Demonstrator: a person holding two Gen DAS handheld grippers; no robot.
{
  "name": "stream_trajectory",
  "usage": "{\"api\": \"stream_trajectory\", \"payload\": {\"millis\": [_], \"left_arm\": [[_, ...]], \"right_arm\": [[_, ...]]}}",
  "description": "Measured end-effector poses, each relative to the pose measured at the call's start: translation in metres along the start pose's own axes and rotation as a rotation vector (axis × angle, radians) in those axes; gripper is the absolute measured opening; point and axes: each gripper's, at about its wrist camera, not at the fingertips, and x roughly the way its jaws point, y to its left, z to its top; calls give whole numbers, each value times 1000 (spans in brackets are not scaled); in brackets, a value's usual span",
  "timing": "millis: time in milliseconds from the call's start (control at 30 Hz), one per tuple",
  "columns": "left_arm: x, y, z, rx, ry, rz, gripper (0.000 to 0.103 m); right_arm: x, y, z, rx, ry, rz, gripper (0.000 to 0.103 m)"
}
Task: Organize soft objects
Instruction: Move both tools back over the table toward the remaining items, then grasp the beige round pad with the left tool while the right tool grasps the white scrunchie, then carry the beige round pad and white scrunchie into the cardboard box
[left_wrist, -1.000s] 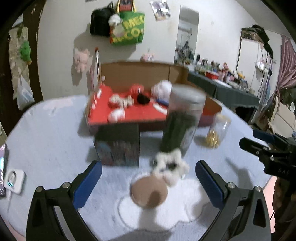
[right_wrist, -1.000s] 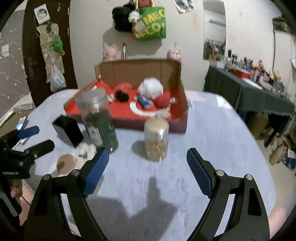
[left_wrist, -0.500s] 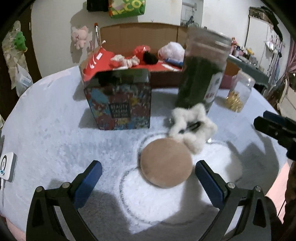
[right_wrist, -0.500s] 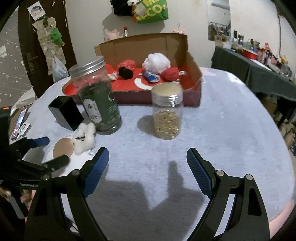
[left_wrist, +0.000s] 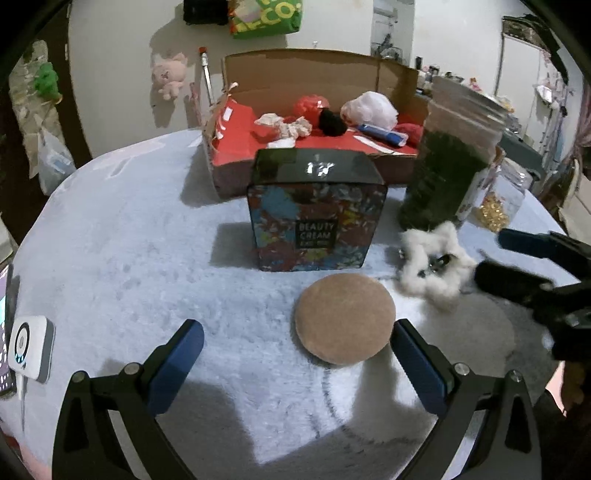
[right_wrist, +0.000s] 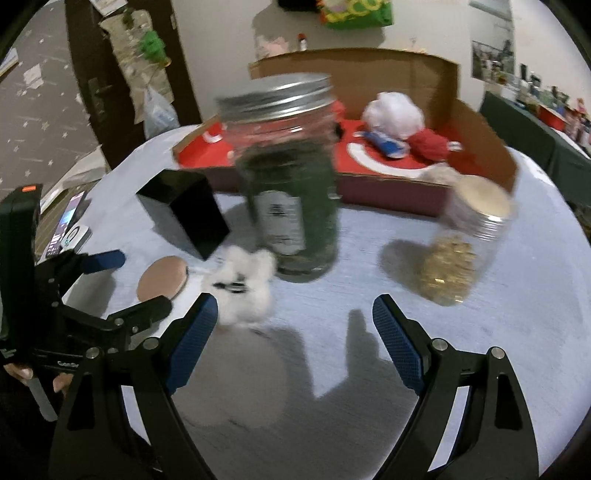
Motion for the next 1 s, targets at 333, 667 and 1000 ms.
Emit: {"api": "stream_trajectory", "payload": {"millis": [333,667,1000], "left_arm": [[7,-3,4,69,-1,-76,87],[4,-7,5,99,-23,-136,47],[-10,-32,9,120,-54,-209,26]], "right_arm": [[24,23,7,-70,38,40,84],[31,13,7,-24,69,161,32],[-9,-16,0,66,5,245,15]]}}
